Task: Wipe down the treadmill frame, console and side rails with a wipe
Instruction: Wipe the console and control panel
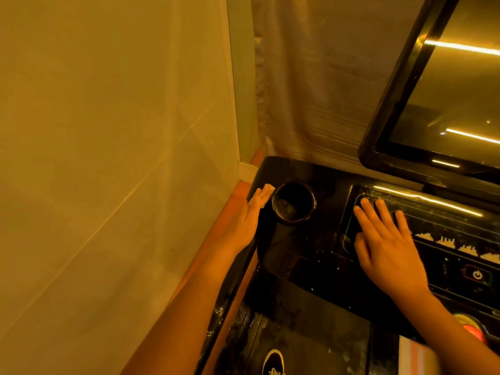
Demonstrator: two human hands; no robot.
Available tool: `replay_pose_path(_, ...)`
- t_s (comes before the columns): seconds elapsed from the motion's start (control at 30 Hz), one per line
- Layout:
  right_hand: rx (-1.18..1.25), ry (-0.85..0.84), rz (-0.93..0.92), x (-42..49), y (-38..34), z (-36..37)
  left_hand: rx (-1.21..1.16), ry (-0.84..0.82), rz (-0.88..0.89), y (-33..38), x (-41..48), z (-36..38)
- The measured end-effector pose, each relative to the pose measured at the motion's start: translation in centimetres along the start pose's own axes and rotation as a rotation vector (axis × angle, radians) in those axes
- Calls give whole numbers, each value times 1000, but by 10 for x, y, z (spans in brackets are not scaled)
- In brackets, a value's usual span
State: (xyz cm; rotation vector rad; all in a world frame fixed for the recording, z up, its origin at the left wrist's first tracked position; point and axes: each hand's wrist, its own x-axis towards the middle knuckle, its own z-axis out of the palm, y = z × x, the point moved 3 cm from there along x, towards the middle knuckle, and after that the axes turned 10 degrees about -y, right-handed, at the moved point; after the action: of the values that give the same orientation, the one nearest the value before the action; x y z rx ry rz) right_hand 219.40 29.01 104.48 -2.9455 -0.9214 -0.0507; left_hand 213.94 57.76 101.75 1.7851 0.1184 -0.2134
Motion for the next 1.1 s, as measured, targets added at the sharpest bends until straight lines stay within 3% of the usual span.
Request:
replay_pose_path(0.27,-2,-4,1,-1,0,0,249,85,31,-22,-38,32)
replay_pose_path(0.47,-11,-18,7,-1,2,1,290,77,-10,-24,-57,69)
replay_pose_path(0.9,-18,-18,7,-1,2,2,189,117,-50,-19,-38,46)
replay_pose_path(1.1,-19,-1,0,-1,2,2,23,55,-111,29,21,7)
